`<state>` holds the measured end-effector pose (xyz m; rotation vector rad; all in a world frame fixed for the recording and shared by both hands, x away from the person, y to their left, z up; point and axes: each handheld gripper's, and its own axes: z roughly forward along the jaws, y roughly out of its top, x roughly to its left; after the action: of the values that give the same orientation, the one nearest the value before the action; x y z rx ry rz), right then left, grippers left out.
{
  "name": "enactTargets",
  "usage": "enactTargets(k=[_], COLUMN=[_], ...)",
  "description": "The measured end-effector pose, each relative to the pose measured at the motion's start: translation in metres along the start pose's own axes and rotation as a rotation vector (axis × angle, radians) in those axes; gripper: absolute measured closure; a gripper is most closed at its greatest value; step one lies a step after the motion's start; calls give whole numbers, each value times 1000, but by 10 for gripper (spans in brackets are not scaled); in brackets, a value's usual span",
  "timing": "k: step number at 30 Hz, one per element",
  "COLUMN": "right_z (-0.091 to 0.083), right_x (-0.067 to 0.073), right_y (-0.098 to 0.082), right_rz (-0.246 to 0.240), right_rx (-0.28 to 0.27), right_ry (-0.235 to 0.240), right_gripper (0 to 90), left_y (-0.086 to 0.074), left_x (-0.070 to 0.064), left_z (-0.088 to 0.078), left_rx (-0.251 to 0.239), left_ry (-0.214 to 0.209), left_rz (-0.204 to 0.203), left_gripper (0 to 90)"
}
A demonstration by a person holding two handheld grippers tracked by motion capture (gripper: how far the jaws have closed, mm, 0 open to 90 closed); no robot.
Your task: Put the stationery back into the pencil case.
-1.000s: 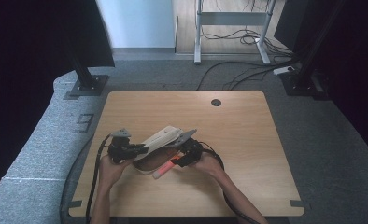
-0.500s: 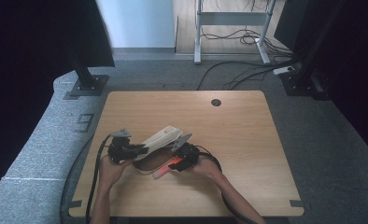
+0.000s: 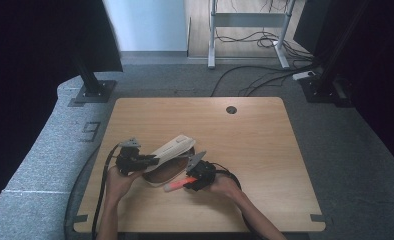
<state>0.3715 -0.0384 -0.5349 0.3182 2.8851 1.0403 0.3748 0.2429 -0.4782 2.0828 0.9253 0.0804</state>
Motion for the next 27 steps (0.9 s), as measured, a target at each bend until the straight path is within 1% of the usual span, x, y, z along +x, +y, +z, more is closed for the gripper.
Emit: enactTargets(k=[2,6,9,13,15,17,20,23,27], right_z=[-1,-4,-5,-5,-5,-5,-6,-6,-10], right_x=[2,4,7,13,16,19,19,21,22], right_y=[-1,-4,-4,-2,-1,-1,-2,-4,-5], right_rz=[-12,-20,-36,-51,-57,-54,-33,-21,-9], right_rx=[2,2,10,25,30,31,24,21,-4], right_ry=[0,12,31,63,68,68,76,66,64], right_gripper=[523,574,617,647,652,656,658,660,660], left_y=[0,0,0,0,0,0,0,0,0], left_x=[0,0,0,-1,-1,-1,-1,-1,-1], left_z=[0,0,0,1,1,1,1,1,1], left_rx=[1,0,1,2,4,3,4,3,3], left_ry=[0,0,0,-1,-1,-1,-1,-1,0], left_rz=[1,1,1,2,3,3,4,3,3], left_gripper=[752,751,750,750,749,749,749,750,751])
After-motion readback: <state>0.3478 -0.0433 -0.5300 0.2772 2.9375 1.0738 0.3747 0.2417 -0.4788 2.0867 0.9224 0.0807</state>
